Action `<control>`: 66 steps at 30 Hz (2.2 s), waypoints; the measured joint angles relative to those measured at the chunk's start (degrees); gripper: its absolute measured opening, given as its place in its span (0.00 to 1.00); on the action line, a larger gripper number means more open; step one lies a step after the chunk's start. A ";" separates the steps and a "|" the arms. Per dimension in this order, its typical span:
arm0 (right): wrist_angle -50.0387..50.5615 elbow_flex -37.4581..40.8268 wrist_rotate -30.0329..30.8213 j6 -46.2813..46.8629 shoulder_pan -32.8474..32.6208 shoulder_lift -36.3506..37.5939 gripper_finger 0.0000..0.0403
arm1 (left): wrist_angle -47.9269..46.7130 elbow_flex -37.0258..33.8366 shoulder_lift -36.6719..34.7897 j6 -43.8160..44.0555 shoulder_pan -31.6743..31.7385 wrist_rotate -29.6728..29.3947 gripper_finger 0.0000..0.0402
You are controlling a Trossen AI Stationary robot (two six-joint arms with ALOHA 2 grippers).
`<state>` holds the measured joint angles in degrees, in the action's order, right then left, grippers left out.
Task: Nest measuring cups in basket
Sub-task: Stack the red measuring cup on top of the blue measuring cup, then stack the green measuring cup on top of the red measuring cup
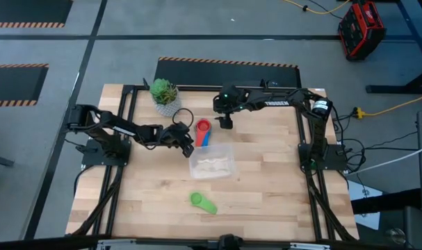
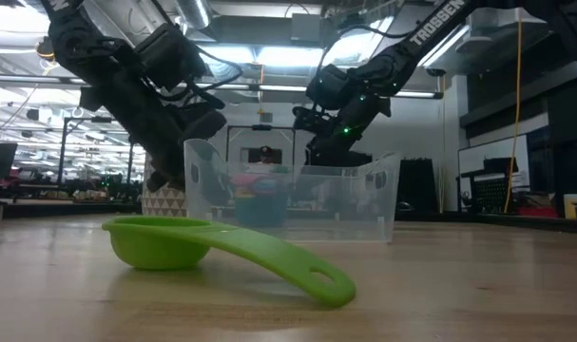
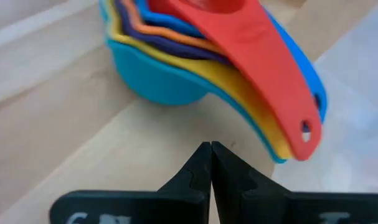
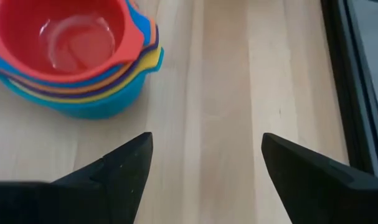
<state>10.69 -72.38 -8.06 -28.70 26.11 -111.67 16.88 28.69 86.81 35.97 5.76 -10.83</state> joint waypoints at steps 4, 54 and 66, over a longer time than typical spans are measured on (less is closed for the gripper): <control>-2.50 0.35 -0.10 0.12 0.00 -0.40 0.76 | 2.20 0.00 2.02 -0.02 -0.46 -1.10 0.01; 3.90 -2.14 -0.56 2.97 -4.63 -0.65 0.76 | 9.09 0.00 2.82 -10.78 12.50 -9.39 0.00; 22.17 -6.86 -0.53 -3.32 -3.37 7.01 0.76 | 2.46 0.01 -12.04 -17.35 12.50 -12.91 0.01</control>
<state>32.85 -79.24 -8.59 -32.02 22.74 -104.66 19.33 28.69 74.76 18.61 18.26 -23.74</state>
